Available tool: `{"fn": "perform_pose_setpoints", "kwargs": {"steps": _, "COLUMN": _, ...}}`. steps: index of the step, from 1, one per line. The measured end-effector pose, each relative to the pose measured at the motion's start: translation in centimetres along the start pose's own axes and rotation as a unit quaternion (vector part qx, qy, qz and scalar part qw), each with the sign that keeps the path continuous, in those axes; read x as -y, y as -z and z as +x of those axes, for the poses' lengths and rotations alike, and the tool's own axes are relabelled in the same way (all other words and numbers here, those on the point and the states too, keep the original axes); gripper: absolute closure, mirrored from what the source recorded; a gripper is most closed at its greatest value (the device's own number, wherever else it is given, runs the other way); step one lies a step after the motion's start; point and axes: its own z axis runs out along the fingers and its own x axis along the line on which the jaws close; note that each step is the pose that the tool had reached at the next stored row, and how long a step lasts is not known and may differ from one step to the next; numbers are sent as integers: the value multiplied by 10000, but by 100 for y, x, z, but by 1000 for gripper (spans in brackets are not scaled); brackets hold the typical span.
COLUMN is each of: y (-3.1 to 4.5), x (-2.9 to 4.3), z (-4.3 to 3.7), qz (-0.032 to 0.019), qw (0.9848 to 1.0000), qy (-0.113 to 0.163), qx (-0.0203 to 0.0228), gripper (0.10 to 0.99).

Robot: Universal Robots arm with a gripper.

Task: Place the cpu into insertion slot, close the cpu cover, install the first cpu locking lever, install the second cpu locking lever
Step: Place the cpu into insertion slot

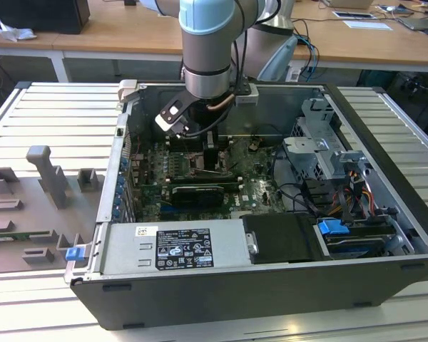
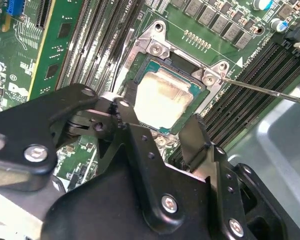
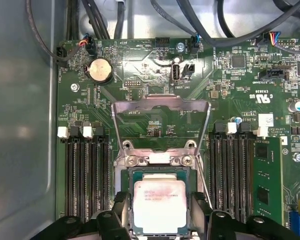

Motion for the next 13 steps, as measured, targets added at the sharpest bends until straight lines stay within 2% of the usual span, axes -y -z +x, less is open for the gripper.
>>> {"fn": "perform_pose_setpoints", "kwargs": {"steps": 1, "y": 7, "x": -1, "z": 0, "qz": 0, "qw": 10000, "qy": 0, "qx": 0, "gripper": 486}}
{"fn": "perform_pose_setpoints", "kwargs": {"steps": 4, "y": 17, "x": -1, "z": 0, "qz": 0, "qw": 10000, "qy": 0, "qx": 0, "gripper": 675}}
{"fn": "perform_pose_setpoints", "kwargs": {"steps": 5, "y": 21, "x": -1, "z": 0, "qz": 0, "qw": 10000, "qy": 0, "qx": 0, "gripper": 675}}
{"fn": "perform_pose_setpoints", "kwargs": {"steps": 8, "y": 36, "x": -3, "z": 1, "qz": 0, "qw": 10000, "qy": 0, "qx": 0, "gripper": 859}}
{"fn": "perform_pose_setpoints", "kwargs": {"steps": 9, "y": 39, "x": -3, "z": 1, "qz": 0, "qw": 10000, "qy": 0, "qx": 0, "gripper": 859}}
{"fn": "perform_pose_setpoints", "kwargs": {"steps": 11, "y": 48, "x": -3, "z": 1, "qz": 0, "qw": 10000, "qy": 0, "qx": 0, "gripper": 976}}
{"fn": "perform_pose_setpoints", "kwargs": {"steps": 13, "y": 54, "x": -4, "z": 1, "qz": 0, "qw": 10000, "qy": 0, "qx": 0, "gripper": 980}}
